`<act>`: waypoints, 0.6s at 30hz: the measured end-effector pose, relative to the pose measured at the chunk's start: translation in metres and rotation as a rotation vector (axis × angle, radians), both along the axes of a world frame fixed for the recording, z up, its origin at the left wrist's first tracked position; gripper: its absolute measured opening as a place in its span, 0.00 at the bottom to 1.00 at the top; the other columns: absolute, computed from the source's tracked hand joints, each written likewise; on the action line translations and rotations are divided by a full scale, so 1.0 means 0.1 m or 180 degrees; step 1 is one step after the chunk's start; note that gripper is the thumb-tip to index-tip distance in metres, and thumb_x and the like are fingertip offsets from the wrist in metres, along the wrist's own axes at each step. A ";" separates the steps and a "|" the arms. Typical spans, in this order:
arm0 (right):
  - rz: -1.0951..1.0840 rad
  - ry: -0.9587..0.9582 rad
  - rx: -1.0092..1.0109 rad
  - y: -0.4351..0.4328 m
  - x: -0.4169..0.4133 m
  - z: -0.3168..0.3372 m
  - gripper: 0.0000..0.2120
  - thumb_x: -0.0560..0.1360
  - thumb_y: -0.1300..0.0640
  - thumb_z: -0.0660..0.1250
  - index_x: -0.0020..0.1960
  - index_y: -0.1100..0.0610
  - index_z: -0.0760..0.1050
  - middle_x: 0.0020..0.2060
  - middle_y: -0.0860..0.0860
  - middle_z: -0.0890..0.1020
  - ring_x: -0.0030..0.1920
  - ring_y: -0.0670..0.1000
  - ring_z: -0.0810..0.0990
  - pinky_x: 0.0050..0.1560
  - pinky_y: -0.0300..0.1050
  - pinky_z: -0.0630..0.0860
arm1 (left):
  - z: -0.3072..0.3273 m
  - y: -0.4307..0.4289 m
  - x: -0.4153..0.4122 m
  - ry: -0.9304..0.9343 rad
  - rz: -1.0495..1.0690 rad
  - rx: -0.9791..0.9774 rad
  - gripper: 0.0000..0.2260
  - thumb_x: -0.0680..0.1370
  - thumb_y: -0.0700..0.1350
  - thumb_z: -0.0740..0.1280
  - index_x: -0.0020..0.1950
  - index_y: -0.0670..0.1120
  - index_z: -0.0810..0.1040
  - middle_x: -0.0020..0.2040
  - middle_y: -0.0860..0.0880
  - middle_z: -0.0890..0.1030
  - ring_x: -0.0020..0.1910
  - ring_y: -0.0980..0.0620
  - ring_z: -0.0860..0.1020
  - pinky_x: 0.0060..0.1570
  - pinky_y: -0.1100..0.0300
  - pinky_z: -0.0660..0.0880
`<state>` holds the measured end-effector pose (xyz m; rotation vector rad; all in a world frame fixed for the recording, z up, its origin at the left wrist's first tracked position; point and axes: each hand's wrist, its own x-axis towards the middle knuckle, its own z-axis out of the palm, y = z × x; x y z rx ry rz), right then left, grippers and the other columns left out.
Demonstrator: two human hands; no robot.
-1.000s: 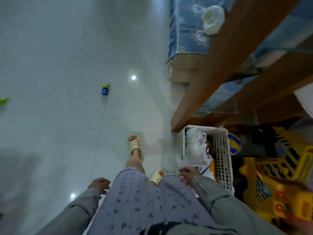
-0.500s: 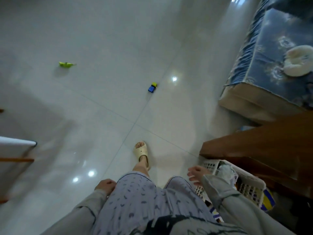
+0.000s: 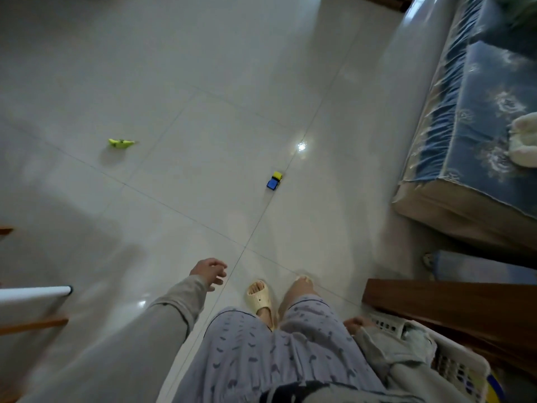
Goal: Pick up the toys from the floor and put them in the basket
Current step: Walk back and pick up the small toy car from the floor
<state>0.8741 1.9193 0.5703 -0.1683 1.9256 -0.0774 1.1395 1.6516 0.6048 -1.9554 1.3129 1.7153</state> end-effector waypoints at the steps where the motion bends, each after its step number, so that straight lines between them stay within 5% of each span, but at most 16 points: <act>1: 0.0098 0.0000 0.0028 -0.11 -0.03 0.01 0.12 0.76 0.60 0.62 0.57 0.63 0.79 0.56 0.60 0.81 0.48 0.52 0.74 0.48 0.40 0.69 | 0.00 -0.07 -0.03 0.0003 0.0017 0.0004 0.06 0.77 0.38 0.59 0.45 0.45 0.74 0.35 0.48 0.76 0.31 0.51 0.74 0.32 0.64 0.66; 8: 0.0065 0.0035 -0.0117 -1.16 -0.40 -0.10 0.12 0.75 0.65 0.63 0.56 0.68 0.78 0.55 0.66 0.81 0.51 0.59 0.80 0.53 0.48 0.74 | -0.25 -0.25 -0.08 -0.0374 -0.0153 0.0237 0.07 0.75 0.37 0.59 0.43 0.45 0.75 0.40 0.45 0.77 0.32 0.49 0.73 0.31 0.64 0.66; 13: -0.0724 -0.0241 -0.0504 -2.04 -0.89 0.00 0.06 0.76 0.66 0.60 0.50 0.64 0.75 0.34 0.56 0.78 0.32 0.53 0.74 0.34 0.42 0.69 | -0.36 -0.43 -0.12 -0.0799 -0.0055 0.0475 0.05 0.75 0.38 0.61 0.42 0.44 0.76 0.38 0.44 0.76 0.30 0.48 0.72 0.34 0.62 0.67; 18: -0.0638 -0.0349 -0.0638 -2.73 -1.31 0.08 0.06 0.77 0.66 0.58 0.48 0.61 0.73 0.33 0.54 0.76 0.30 0.51 0.73 0.31 0.40 0.68 | -0.37 -0.80 -0.47 -0.0686 0.0423 0.0496 0.05 0.77 0.38 0.60 0.45 0.41 0.75 0.43 0.40 0.77 0.31 0.47 0.72 0.33 0.62 0.65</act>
